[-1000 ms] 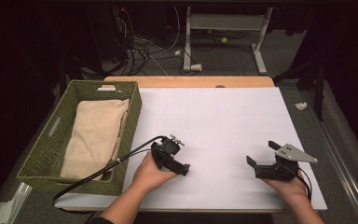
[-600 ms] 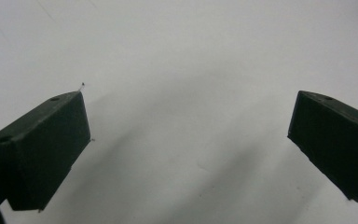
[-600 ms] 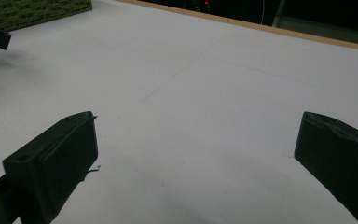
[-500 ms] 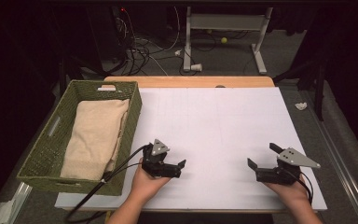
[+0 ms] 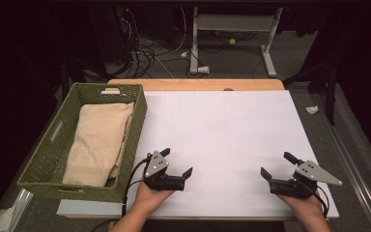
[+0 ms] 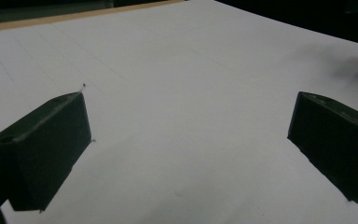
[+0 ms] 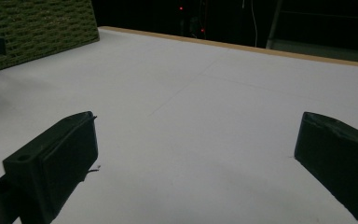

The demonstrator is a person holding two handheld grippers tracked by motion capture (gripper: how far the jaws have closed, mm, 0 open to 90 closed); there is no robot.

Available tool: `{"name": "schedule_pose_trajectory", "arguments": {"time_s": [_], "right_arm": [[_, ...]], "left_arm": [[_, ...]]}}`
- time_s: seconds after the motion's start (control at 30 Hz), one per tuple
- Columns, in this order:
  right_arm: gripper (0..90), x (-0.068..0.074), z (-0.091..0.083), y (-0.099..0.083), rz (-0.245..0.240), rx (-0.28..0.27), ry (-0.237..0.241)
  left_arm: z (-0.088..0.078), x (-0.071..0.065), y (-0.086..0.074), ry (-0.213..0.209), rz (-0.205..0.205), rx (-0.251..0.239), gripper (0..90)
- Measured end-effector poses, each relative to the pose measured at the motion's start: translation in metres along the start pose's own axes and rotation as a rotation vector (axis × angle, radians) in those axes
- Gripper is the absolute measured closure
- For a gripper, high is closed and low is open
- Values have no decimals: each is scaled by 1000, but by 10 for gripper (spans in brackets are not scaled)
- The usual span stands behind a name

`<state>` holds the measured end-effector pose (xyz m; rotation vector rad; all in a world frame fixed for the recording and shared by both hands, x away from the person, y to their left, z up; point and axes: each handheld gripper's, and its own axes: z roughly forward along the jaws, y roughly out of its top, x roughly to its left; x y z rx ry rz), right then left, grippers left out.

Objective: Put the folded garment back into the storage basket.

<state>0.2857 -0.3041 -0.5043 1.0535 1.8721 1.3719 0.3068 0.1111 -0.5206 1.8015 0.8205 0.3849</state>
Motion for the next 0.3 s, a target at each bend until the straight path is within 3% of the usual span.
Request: {"name": "schedule_pose_trajectory", "arguments": {"time_s": [0.13,0.3], "right_arm": [[0,-5,-2,4,14,-29,-33],[0,-9,-5,3,13,-21,-73]], "left_arm": [[-2,-2,-2,-7,16,-4,0],[-4,-2,-4,-15,18,-27,0]]}}
